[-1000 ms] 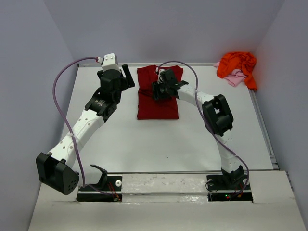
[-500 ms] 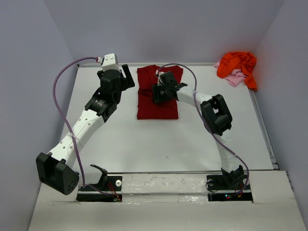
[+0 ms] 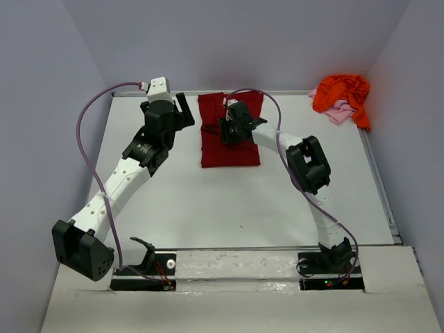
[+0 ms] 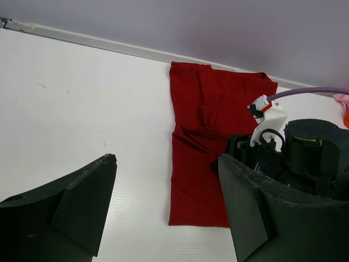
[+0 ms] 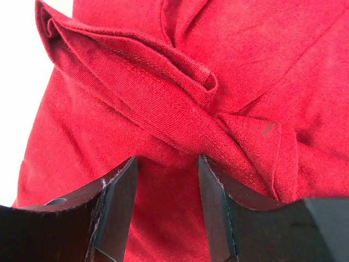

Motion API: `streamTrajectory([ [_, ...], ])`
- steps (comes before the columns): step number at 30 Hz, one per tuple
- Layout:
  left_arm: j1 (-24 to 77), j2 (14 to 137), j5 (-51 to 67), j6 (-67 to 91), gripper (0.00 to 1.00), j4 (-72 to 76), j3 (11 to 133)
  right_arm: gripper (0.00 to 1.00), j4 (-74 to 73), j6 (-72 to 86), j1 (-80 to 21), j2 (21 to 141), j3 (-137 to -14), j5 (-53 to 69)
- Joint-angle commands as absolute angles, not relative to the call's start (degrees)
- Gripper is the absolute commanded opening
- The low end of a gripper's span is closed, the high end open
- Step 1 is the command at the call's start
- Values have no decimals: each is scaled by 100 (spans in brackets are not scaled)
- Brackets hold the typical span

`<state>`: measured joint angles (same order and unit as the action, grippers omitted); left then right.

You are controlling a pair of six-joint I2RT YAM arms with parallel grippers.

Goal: Fold and stack the t-shirts
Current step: Fold the tshirt

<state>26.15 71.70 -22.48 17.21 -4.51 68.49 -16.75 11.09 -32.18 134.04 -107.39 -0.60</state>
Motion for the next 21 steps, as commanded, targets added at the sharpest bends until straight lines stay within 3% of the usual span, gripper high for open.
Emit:
streamTrajectory([
  [1,2602,7058,-2233,1714,85,-193,6847,54,-1670,888,-3234,13588,-11100,-501],
  [21,2602,7101,-2250,1696,85,-193,6847,54,-1661,589,-2936,14290,-12269,-914],
])
